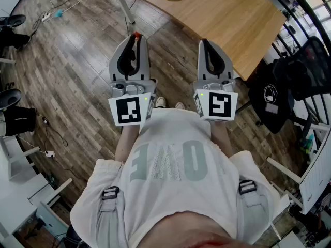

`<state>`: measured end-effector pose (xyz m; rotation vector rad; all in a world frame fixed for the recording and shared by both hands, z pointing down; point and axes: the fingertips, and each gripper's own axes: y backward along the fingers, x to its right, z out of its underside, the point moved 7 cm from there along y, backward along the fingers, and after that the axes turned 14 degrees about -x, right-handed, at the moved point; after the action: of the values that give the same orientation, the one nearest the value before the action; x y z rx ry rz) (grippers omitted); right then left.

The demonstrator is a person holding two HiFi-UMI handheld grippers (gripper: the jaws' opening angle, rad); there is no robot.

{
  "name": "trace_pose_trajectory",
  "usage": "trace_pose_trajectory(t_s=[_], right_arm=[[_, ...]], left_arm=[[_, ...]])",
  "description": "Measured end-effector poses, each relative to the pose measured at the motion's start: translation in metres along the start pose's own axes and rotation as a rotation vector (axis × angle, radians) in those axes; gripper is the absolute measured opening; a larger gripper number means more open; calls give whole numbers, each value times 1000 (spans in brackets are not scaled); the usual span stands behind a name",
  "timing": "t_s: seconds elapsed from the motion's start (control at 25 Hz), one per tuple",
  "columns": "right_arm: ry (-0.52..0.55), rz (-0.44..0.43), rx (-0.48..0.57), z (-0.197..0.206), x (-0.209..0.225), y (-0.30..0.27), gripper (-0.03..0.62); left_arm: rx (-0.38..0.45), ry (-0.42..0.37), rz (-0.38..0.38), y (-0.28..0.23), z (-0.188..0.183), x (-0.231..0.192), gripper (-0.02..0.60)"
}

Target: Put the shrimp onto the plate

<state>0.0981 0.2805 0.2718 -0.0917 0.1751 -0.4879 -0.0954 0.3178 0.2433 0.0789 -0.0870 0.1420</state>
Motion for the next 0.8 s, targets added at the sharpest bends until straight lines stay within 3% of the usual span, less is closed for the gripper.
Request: trace_pose_trajectory(t_s=[0.36, 0.8], right_arm=[[7, 18, -25, 2, 1, -7, 18], [-62, 30, -33, 3, -3, -15, 18]], left_arm=[[22, -2, 2, -5, 1, -5, 57], [40, 36, 19, -12, 4, -26, 57]])
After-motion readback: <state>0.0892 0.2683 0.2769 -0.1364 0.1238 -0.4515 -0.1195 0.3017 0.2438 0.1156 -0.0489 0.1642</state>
